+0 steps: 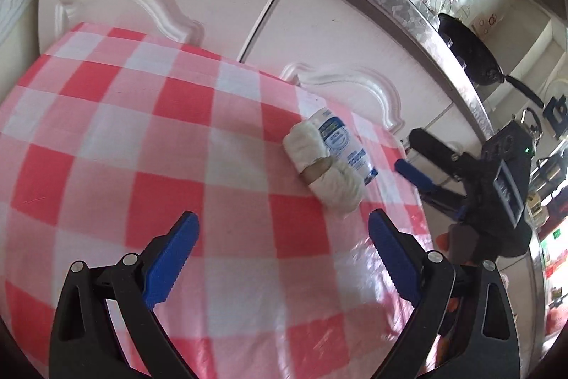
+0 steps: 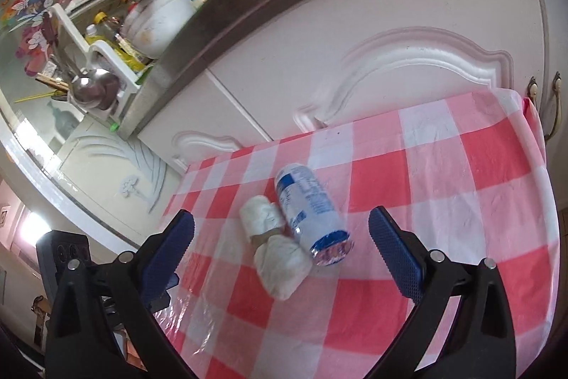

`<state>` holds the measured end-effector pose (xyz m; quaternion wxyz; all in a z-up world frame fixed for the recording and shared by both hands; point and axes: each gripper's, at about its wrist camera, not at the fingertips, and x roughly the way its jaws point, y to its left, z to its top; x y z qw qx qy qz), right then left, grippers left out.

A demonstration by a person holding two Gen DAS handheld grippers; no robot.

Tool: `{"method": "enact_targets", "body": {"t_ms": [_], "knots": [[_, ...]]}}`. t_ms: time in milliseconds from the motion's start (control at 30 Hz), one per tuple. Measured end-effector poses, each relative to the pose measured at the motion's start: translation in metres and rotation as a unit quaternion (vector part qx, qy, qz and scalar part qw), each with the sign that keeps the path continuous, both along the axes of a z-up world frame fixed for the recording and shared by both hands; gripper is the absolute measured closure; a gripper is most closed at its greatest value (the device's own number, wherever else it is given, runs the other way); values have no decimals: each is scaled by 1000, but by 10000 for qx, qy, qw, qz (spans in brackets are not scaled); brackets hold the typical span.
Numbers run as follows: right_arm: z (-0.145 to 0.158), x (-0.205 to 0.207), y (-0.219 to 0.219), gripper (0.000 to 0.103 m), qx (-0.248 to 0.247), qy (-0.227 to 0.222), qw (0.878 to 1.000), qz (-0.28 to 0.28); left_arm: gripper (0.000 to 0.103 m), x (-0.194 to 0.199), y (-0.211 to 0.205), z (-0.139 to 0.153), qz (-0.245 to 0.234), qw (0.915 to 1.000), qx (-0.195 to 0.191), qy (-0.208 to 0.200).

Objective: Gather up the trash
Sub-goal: 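Move both tools back over the table toward the cloth bundle and bottle, then grasp the white cloth bundle with the left tool while the right tool grasps the white bottle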

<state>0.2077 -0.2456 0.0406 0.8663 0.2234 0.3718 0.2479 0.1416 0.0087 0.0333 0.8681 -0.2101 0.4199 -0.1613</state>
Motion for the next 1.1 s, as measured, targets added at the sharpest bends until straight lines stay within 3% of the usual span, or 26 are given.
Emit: {"method": "enact_targets", "body": {"t_ms": [100,267,367,400,867,900,1000,1100], "knots": [[-7,11,3,4,26,101,9999,60,8,18,-8,-4,-3,9998,-211,12],[-10,20,9,7,-38,119,9998,171,8,43,-23,-6,-69,9999,-141,-52],[-12,25,12,30,-93,201,9995,225,8,54,-31,-4,-132,9998,41,-113],[-12,26,13,33,-94,215,9994,242,8,58,-34,-4,-150,9997,84,-147],[-13,32,-2,34,104,286,9994,137,9,86,-61,-15,-423,9983,356,-160],[-14,31,-2,34,105,294,9994,131,11,86,-62,-16,-429,9982,395,-166],[-16,32,-1,34,136,325,9993,155,30,88,-65,-20,-450,9976,512,-82],[-18,32,2,34,151,316,9992,210,34,87,-65,-21,-420,9968,667,-115]]}}
